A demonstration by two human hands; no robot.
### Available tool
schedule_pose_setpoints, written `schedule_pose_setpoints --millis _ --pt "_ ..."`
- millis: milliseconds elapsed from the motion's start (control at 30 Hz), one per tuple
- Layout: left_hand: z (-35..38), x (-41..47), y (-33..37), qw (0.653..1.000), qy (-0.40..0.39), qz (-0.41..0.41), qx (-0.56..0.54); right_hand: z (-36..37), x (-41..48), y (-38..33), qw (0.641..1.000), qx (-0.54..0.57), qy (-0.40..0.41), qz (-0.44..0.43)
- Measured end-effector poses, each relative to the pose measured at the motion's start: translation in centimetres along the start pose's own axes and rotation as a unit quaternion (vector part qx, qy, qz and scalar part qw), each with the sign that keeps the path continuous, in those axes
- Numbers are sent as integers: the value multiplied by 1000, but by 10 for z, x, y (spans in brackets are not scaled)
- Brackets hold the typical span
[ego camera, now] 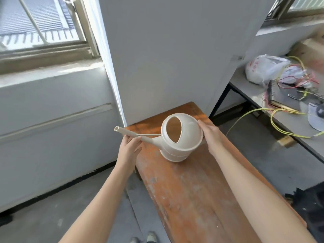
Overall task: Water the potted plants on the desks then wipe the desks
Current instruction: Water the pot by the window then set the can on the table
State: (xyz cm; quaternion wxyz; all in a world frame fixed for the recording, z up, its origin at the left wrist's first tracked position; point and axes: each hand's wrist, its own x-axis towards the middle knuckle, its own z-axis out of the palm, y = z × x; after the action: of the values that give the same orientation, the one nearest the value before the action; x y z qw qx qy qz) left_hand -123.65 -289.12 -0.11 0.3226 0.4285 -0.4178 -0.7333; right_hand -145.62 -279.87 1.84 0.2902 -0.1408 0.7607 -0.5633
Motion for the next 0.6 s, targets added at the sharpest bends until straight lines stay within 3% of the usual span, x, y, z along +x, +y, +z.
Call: schedule_pose_setpoints --millis 433,533,600 --pt "6 35 -4 999 39 -18 -8 22 45 0 1000 -8 -12 -3" --pt "4 33 -1 998 39 -34 48 22 41 -3 1000 -20 -1 5" --pt "-4 25 2 992 51 -40 110 21 30 -8 996 -50 63 -27"
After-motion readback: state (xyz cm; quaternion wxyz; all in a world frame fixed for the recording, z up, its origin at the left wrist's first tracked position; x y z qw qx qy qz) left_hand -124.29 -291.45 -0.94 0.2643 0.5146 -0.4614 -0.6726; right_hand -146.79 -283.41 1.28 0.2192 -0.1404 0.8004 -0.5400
